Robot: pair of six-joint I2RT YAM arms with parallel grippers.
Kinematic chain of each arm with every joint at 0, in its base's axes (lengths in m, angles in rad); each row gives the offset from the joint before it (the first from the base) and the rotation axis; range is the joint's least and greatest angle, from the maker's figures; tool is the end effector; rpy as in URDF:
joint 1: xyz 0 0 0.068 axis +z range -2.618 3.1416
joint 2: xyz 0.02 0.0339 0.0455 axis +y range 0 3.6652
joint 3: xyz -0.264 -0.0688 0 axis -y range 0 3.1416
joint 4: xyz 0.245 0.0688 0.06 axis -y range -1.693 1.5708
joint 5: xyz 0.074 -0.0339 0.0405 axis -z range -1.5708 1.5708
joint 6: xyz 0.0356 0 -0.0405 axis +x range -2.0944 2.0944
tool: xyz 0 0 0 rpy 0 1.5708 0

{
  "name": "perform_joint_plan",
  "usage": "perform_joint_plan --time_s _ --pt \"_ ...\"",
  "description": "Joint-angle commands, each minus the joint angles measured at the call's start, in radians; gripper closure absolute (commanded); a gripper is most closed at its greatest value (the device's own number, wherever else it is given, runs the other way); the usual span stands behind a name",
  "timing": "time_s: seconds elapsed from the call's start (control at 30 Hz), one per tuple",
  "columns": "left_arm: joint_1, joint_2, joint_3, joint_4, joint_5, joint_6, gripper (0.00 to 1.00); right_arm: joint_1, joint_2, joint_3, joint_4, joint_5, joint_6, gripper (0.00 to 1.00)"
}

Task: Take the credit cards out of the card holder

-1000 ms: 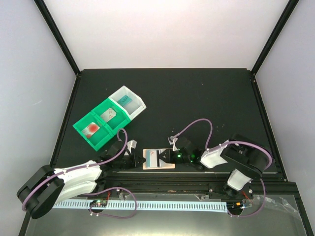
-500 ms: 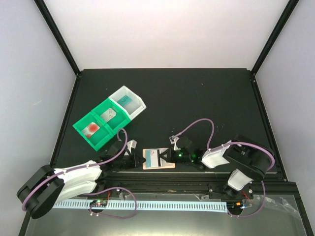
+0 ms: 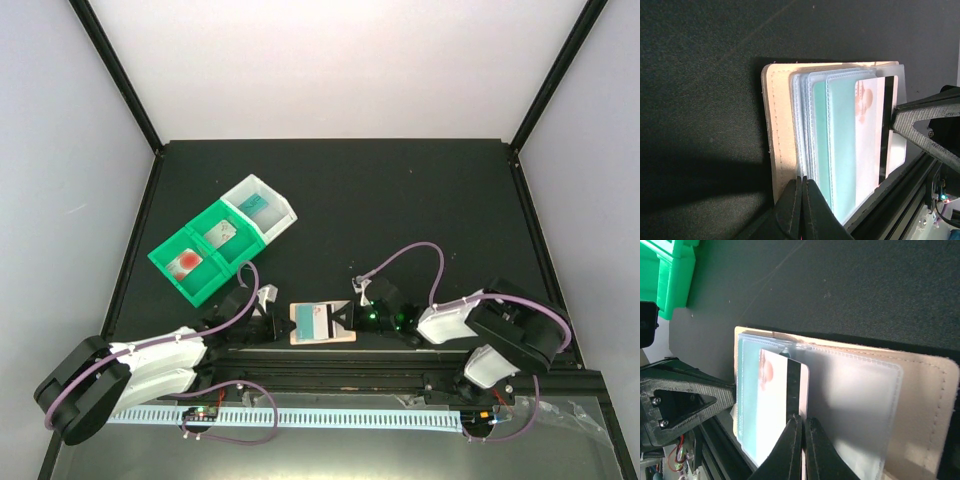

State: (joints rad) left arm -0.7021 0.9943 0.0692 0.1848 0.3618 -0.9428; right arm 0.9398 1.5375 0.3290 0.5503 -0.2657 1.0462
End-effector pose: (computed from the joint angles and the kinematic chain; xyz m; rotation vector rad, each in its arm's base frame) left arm 0.1069 -0.1069 0.1029 -0.1035 2.5931 -1.1577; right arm 0.1340 0.1992 0.1032 -0.0317 2.5776 1.2454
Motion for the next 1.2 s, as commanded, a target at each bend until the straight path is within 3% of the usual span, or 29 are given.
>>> perform_joint_plan --time_s 0.0,0.53,0.8,1.0,1.17 --pt "-0.006 -0.01 -0.013 -0.031 -0.036 0.002 0.98 -0.008 -0.06 -0.012 -0.086 0.054 -0.014 0.99" --pt "-0.005 -0.146 0.091 -0.196 -0.049 0.053 0.76 -0.009 -0.4 0.068 -0.512 0.151 0.016 0.99" --pt "-0.007 -0.294 0.149 -0.311 -0.069 0.098 0.68 -0.009 -0.481 0.164 -0.639 0.17 0.015 0.99" --pt "-0.013 -0.428 0.182 -0.333 -0.06 0.257 0.64 -0.009 -0.534 0.22 -0.782 0.226 0.25 0.99" --pt "-0.065 -0.538 0.235 -0.359 -0.14 0.408 0.64 -0.009 -0.527 0.31 -0.906 0.205 0.38 0.99"
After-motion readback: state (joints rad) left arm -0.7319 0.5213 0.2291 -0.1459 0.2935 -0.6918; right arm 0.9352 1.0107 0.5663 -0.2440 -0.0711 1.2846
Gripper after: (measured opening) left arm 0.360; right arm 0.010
